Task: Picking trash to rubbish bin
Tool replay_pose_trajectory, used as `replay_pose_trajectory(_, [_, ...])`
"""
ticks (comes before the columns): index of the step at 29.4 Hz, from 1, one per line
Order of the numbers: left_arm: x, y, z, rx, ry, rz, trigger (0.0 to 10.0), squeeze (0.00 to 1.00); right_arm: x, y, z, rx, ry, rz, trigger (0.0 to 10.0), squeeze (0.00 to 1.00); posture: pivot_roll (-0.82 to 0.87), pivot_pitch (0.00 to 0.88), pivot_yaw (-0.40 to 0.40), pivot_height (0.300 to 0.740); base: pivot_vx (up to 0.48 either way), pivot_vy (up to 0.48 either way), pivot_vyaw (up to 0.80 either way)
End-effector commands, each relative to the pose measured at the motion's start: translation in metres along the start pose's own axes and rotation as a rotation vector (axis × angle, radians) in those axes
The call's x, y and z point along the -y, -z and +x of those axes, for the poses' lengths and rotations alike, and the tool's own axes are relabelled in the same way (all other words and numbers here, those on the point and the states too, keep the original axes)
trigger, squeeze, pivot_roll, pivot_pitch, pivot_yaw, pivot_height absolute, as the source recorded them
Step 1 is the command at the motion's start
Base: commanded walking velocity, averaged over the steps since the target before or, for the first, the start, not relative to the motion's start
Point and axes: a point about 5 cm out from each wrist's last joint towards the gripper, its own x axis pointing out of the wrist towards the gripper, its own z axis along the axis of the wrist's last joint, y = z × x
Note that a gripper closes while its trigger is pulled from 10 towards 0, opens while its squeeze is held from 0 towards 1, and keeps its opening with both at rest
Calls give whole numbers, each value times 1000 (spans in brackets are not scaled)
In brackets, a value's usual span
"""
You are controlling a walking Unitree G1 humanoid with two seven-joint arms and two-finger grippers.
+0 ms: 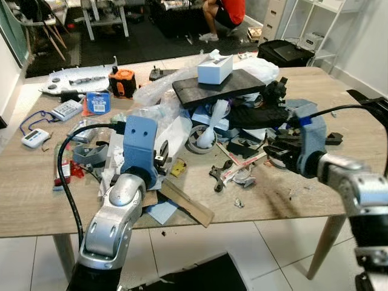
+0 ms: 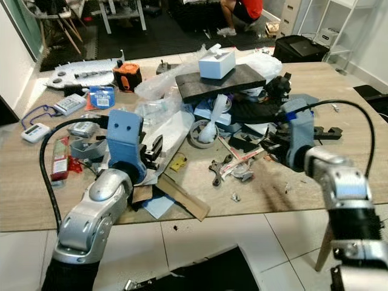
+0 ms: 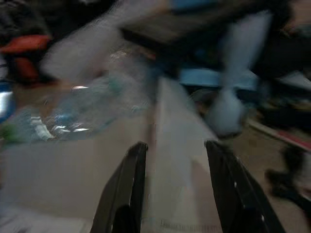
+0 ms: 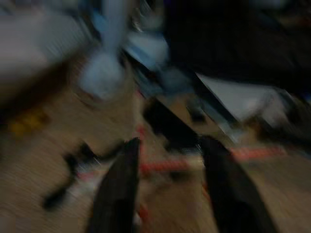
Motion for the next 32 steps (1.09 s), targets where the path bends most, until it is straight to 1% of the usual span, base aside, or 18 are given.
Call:
replay_pose_trajectory(1, [4, 2, 2, -9, 47, 33, 10000, 0, -3, -1, 4, 25, -56, 39, 10000, 1000, 19, 145, 15, 740, 0, 0, 0])
replay_pose_trajectory(4, [6, -1, 3, 3, 103, 84, 10000, 0, -14, -1, 12, -35, -193, 17, 10000, 1000, 21, 155, 8, 740, 0, 0, 0])
replay_pose_trajectory(7, [6, -2, 3, 6, 109, 82, 10000, 0, -18, -2, 14, -45, -236, 13, 10000, 1000, 22, 169, -1, 740, 0, 0, 0])
replay_pose_trajectory(9, [7, -7, 3, 25, 131, 81, 10000, 0, -26, -4, 19, -93, -364, -8, 10000, 1000, 29, 202, -19, 740, 0, 0, 0])
replay_pose_trajectory(10, [7, -7, 3, 25, 131, 81, 10000, 0, -26, -4, 19, -93, -364, -8, 10000, 1000, 29, 202, -19, 740, 0, 0, 0])
replay_pose_trajectory(11, [7, -9, 3, 33, 139, 82, 10000, 0, -29, -1, 20, -135, -410, -80, 10000, 1000, 29, 210, -23, 740, 0, 0, 0])
replay_pose_trajectory(12, [7, -9, 3, 33, 139, 82, 10000, 0, -29, -1, 20, -135, -410, -80, 10000, 1000, 29, 210, -23, 740, 0, 0, 0])
replay_pose_trajectory(13, [7, -10, 3, 37, 145, 84, 10000, 0, -29, 0, 21, -167, -441, -132, 10000, 1000, 29, 210, -23, 740, 0, 0, 0])
replay_pose_trajectory(15, [6, -8, 0, 30, 141, 90, 10000, 0, -29, -1, 25, -200, -468, -325, 10000, 1000, 34, 241, -36, 740, 0, 0, 0])
replay_pose_trajectory(16, [6, -8, 0, 30, 141, 90, 10000, 0, -29, -1, 25, -200, -468, -325, 10000, 1000, 34, 241, -36, 740, 0, 0, 0])
replay_pose_trajectory(18, [6, -8, -3, 27, 136, 90, 10000, 0, -30, -4, 29, -206, -479, -458, 10000, 1000, 35, 255, -45, 740, 0, 0, 0])
replay_pose_trajectory(19, [6, -8, -3, 27, 136, 90, 10000, 0, -30, -4, 29, -206, -479, -458, 10000, 1000, 35, 255, -45, 740, 0, 0, 0])
replay_pose_trajectory(20, [6, -9, -4, 29, 137, 94, 10000, 0, -28, -4, 30, -211, -476, -511, 10000, 1000, 39, 270, -51, 740, 0, 0, 0])
replay_pose_trajectory(22, [6, -9, -4, 29, 137, 94, 10000, 0, -28, -4, 30, -211, -476, -511, 10000, 1000, 39, 270, -51, 740, 0, 0, 0])
replay_pose_trajectory(23, [7, -9, -4, 30, 139, 98, 10000, 0, -27, -4, 30, -220, -473, -557, 10000, 1000, 39, 270, -51, 740, 0, 0, 0])
replay_pose_trajectory(25, [7, -9, -4, 30, 139, 98, 10000, 0, -27, -4, 30, -220, -473, -557, 10000, 1000, 39, 270, -51, 740, 0, 0, 0])
replay_pose_trajectory(27, [10, -11, -8, 42, 178, 108, 10000, 0, -22, -12, 31, -196, -460, -638, 10000, 1000, 42, 291, -51, 740, 0, 0, 0])
replay_pose_trajectory(32, [17, -16, -10, 58, 255, 122, 10000, 0, -15, -17, 28, -209, -491, -702, 10000, 1000, 50, 298, -47, 740, 0, 0, 0])
